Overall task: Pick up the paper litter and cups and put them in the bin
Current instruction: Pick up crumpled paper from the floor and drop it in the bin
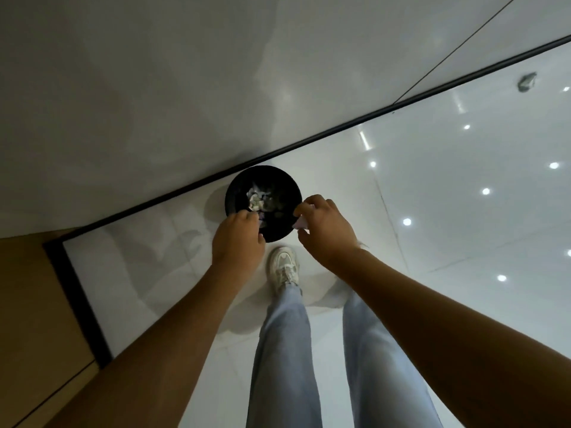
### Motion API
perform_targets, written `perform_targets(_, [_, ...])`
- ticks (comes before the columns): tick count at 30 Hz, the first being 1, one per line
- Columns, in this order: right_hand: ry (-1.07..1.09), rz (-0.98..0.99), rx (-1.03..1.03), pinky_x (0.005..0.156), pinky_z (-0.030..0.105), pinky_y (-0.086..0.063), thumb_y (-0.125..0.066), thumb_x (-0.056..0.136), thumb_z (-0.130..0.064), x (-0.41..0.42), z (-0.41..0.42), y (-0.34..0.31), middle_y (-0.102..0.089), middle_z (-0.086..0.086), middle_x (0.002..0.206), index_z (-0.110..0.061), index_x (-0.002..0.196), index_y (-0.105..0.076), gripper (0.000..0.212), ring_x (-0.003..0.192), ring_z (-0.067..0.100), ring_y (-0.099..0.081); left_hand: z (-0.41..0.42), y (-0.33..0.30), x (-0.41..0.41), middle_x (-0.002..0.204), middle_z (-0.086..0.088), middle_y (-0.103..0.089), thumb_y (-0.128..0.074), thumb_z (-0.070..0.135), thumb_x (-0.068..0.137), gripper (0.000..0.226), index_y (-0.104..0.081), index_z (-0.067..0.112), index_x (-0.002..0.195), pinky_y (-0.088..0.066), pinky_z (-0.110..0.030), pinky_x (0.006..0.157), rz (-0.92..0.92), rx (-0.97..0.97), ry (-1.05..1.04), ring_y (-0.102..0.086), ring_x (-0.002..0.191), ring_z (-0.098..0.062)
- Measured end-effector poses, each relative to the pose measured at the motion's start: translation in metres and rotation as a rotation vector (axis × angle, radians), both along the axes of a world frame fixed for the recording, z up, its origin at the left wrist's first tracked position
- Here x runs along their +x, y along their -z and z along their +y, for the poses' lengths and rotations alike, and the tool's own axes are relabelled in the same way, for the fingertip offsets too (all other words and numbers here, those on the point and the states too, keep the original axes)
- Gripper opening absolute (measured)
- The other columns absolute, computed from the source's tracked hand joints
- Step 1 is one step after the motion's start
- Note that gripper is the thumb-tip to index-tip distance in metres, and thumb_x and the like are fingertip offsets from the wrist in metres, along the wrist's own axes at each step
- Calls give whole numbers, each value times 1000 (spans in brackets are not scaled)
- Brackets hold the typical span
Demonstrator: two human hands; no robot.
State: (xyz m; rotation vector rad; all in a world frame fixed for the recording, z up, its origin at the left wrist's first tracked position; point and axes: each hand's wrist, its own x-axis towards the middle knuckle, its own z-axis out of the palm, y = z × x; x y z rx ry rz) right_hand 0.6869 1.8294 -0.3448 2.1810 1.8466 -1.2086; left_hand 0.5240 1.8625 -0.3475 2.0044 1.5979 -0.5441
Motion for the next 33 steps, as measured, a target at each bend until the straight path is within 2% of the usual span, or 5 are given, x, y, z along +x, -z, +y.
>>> perform_targets(8, [-25,-18,-87,103,40,-43,-62,87,-13,-60,34,31,-31,3,153,-22,142,-41,60,134,30,-34,-11,-15,-58,133,-3,-52,-47,26,97,40,-46,14,135,-42,-26,99,15,11,74,-48,121,-17])
perform_targets(13, [14,-11,-98,103,41,-42,-59,88,-13,-58,21,14,-34,5,150,-21,144,-39,60,131,30,-37,-10,-27,-54,129,-2,-54,-48,25,96,38,-48,14,132,-43,-26,97,7,-6,119,-49,119,-17])
perform_targets(19, [143,-53,-53,99,38,-42,-55,90,-16,-32,-9,-22,-40,4,144,-21,143,-38,55,126,28,-40,-9,-56,-7,134,-2,-50,-49,26,96,41,-45,15,135,-35,-29,106,-60,29,270,-43,127,-19])
perform_targets(23, [249,-70,-12,97,36,-41,-55,91,-18,-12,-30,-44,-40,3,144,-21,142,-38,54,126,26,-40,-10,-76,26,134,-4,-51,-49,26,96,40,-46,14,133,-31,-31,110,-49,59,374,-44,125,-20])
perform_targets(33, [600,-73,35,97,38,-43,-57,89,-17,88,-112,-77,-41,4,144,-20,138,-43,52,126,28,-41,-50,-103,141,127,-5,-53,-42,23,96,32,-50,12,125,-26,-30,109,-5,53,685,-45,120,-21])
